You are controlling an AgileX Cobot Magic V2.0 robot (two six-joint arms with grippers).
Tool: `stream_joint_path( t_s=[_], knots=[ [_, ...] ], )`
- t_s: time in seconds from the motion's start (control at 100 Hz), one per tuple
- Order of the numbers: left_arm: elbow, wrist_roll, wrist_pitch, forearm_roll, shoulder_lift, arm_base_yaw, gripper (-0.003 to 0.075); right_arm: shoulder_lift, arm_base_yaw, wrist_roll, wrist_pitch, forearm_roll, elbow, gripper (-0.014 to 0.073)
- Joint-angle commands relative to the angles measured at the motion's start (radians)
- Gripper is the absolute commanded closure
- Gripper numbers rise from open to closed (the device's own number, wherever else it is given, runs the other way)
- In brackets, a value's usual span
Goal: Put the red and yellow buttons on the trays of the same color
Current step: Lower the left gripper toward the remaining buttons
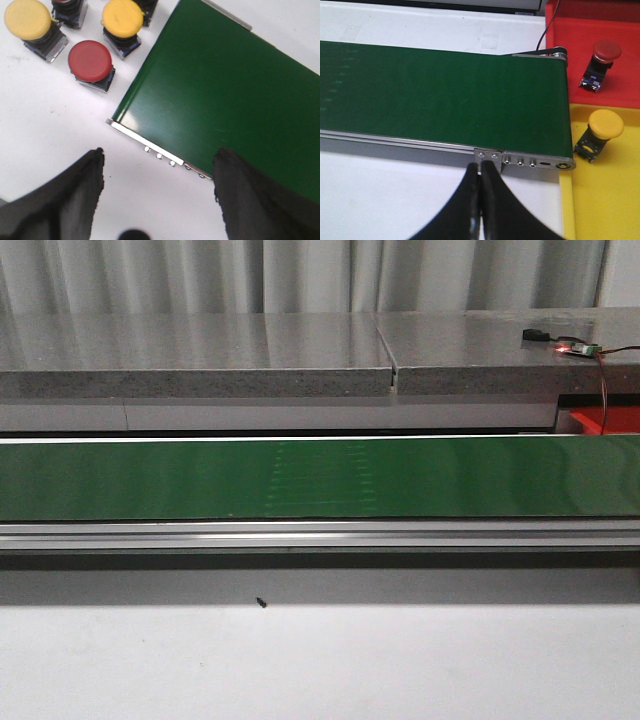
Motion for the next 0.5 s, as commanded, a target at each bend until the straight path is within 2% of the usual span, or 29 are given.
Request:
stream_joint_path(
  t_s=[0.0, 0.1, 0.27, 0.49],
  knots=[
    [-0.046, -0.014, -0.016, -0.026, 0.026, 0.027, 0.0258, -0.001, 0.001, -0.003, -0.062, -0.009, -0.023, 0.0653],
    [-0.055, -0.014, -0.012, -0.024, 0.071, 0.054, 0.0263, -0.001, 0.001, -0.003, -0.062, -0.009, -0.023, 0.0653],
    [-0.071, -0.014, -0.01, -0.022, 0.139, 0.104, 0.0332, -0.001, 0.001, -0.003, -0.062, -0.009, -0.023, 0.0653],
    [-0.114, -0.012, -0.01, -0.014, 0.218, 0.124, 0.0332, -0.001, 0.001, -0.003, -0.062, -0.009, -0.023, 0.0653]
  ],
)
